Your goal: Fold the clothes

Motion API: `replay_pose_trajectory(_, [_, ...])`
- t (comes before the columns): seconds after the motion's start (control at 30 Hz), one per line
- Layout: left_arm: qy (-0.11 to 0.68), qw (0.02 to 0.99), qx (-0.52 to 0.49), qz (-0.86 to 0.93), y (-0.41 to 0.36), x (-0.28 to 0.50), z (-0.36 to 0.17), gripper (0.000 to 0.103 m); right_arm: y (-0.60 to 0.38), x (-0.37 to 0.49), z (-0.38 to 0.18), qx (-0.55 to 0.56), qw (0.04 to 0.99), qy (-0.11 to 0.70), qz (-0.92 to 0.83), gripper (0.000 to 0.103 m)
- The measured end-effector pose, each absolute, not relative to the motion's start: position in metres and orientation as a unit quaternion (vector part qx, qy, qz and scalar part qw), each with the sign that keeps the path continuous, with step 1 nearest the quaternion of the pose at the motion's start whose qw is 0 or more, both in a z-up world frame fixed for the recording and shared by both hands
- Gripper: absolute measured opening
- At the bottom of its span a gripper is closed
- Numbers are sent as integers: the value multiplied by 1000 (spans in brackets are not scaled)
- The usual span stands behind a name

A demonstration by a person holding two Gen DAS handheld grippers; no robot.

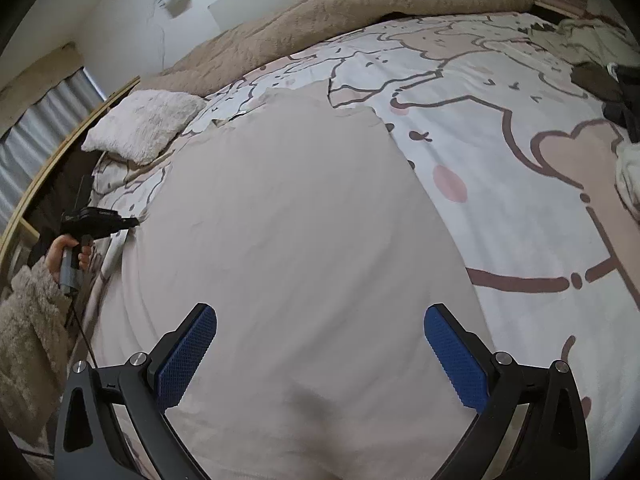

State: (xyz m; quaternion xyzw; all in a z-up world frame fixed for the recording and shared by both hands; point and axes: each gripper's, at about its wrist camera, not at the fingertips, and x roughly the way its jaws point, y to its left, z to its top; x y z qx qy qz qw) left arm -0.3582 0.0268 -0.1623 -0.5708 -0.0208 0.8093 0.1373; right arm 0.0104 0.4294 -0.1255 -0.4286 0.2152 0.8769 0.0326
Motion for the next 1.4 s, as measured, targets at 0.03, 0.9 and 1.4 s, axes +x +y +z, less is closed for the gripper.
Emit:
replay_pose_trajectory(0.03, [-19, 129, -560, 818, 26, -359, -160, 4, 429, 10, -123, -428, 33, 212, 878, 103])
replay_pose_trajectory(0.9, [-40, 153, -603, 782, -63, -129, -140, 61, 496, 108, -144, -437, 112, 318, 834, 93])
replay_pose_trajectory(1.4, [-112, 173, -620, 758, -57, -38, -157, 4, 455, 97, -164, -481, 74, 282, 827, 12])
